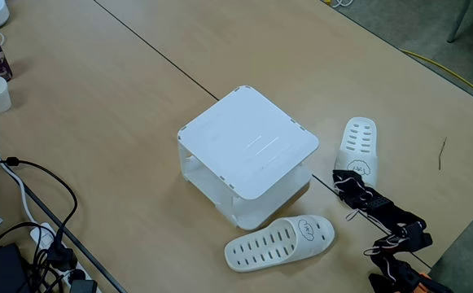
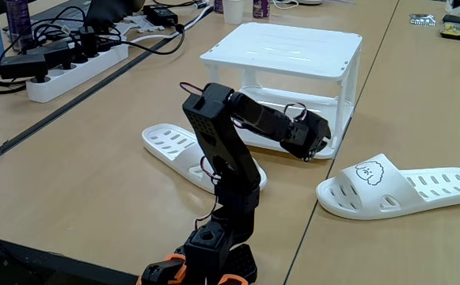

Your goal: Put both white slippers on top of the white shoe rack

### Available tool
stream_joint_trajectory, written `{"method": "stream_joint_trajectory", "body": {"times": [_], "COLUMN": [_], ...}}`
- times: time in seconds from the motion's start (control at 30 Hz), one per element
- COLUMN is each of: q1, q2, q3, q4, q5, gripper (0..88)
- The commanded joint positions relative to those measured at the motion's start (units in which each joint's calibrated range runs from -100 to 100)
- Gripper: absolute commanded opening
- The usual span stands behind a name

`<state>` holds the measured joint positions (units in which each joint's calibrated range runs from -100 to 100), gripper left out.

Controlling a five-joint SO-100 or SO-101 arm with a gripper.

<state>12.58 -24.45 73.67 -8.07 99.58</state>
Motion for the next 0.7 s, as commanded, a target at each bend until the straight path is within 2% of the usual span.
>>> {"method": "stream_joint_trajectory", "body": {"times": [0.0,0.23,0.33,0.5,0.67], "q1": [0.41,-2.63,-6.42,-11.93,-22.62], "q2": [0.77,8.42,12.97,16.5,17.34], "q3": [-1.01,16.67,25.78,24.97,25.06], "q4": [-8.93,-45.86,-57.76,-61.73,-60.87], "q5": [0.42,0.42,0.42,0.42,0.42], "gripper": [0.7,0.7,0.7,0.7,0.7]}}
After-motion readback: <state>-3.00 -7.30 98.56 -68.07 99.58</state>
